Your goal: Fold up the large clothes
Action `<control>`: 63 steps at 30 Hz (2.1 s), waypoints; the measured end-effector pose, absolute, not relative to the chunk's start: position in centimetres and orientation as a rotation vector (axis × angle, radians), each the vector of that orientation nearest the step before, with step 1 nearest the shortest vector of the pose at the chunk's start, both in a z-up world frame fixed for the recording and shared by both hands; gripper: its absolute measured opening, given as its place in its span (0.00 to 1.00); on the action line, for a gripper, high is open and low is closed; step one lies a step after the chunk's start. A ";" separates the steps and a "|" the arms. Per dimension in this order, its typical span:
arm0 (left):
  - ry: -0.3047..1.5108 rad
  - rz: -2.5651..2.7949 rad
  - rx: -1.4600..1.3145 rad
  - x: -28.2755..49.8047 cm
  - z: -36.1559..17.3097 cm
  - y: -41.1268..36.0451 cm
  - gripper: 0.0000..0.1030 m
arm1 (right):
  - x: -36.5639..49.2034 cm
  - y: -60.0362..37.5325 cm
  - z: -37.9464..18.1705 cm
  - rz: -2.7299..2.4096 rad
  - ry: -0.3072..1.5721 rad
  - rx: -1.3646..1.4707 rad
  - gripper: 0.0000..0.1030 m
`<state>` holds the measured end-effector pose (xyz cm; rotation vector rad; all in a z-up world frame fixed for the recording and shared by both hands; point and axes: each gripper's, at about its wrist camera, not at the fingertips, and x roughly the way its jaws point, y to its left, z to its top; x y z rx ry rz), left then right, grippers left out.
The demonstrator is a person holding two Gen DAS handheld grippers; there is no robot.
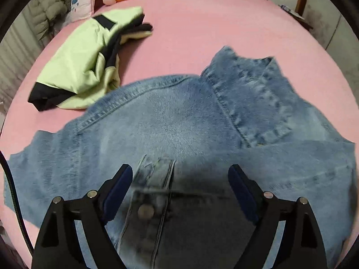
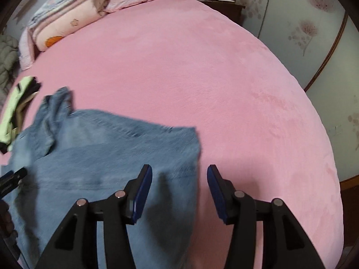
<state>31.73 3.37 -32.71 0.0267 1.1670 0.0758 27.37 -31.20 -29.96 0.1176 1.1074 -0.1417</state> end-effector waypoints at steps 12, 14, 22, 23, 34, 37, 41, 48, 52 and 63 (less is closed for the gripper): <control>1.166 0.143 0.066 21.4 -31.1 7.8 0.82 | 18.3 -29.0 -30.8 -0.087 1.197 0.022 0.50; 1.207 0.162 0.055 20.8 -32.6 8.6 0.79 | 17.9 -29.2 -31.7 -0.088 1.204 0.030 0.50; 1.233 0.129 -0.101 21.9 -35.4 9.3 0.62 | 18.5 -30.7 -34.5 -0.051 1.226 0.156 0.22; 1.236 0.143 -0.088 22.0 -35.5 9.1 0.57 | 18.6 -30.8 -34.8 0.000 1.234 0.196 0.17; 1.198 0.151 0.085 19.8 -36.2 7.0 0.44 | 18.5 -31.1 -36.4 -0.042 1.228 0.184 0.16; 1.226 0.151 0.053 19.7 -35.3 7.6 0.60 | 18.4 -30.8 -35.3 -0.060 1.235 0.165 0.27; 1.242 0.138 -0.026 19.4 -33.0 8.4 0.68 | 17.8 -30.3 -33.0 -0.083 1.252 0.126 0.29; 1.180 0.127 -0.051 17.5 -24.6 8.2 0.77 | 16.2 -27.8 -26.4 -0.039 1.197 0.077 0.29; 1.150 0.116 -0.073 16.5 -20.1 7.5 0.77 | 15.6 -26.5 -22.2 -0.012 1.160 0.101 0.29; 1.076 0.070 -0.188 11.5 -11.1 7.3 0.77 | 13.9 -21.4 -15.2 0.148 1.086 0.135 0.32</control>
